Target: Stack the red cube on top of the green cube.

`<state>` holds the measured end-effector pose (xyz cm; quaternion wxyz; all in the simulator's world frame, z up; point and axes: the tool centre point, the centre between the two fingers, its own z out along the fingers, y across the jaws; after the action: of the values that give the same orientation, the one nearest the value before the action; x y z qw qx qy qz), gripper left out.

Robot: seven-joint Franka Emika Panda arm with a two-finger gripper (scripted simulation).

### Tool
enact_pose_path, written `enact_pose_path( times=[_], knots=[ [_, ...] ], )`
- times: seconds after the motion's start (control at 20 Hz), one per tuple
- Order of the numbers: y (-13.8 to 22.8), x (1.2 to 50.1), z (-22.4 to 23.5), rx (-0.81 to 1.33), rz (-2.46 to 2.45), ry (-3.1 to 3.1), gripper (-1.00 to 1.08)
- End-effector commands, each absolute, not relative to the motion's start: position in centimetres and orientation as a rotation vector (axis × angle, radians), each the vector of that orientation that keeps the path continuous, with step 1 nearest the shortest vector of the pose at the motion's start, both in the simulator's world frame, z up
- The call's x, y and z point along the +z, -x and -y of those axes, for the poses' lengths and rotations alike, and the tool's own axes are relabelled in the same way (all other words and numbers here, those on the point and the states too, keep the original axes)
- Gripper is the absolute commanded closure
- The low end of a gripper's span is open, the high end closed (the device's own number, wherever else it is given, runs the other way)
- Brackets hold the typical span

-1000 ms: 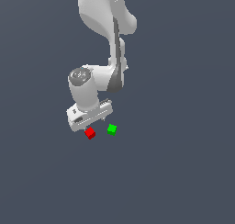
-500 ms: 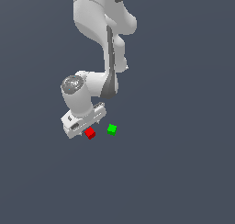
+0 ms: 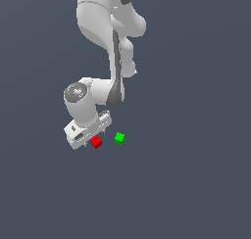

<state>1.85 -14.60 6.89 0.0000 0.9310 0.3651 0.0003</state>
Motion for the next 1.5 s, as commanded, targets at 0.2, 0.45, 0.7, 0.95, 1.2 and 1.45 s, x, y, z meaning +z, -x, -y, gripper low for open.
enact_pose_path(
  times=[0.2,0.45,0.7,0.95,1.2,1.45],
  knots=[
    [-1.8,4.8,14.6,0.000,-1.150,-2.924,-0.92],
    [-1.8,2.5,14.6,0.000,-1.153,-2.922,-0.92],
    [-1.9,2.0,14.6,0.000,-1.154,-2.922,-0.92],
    [-1.9,2.0,14.6,0.000,-1.154,-2.922,1.08],
    [-1.9,2.0,14.6,0.000,-1.154,-2.922,1.08],
    [-1.9,2.5,14.6,-0.001,-1.153,-2.922,1.08]
  ],
)
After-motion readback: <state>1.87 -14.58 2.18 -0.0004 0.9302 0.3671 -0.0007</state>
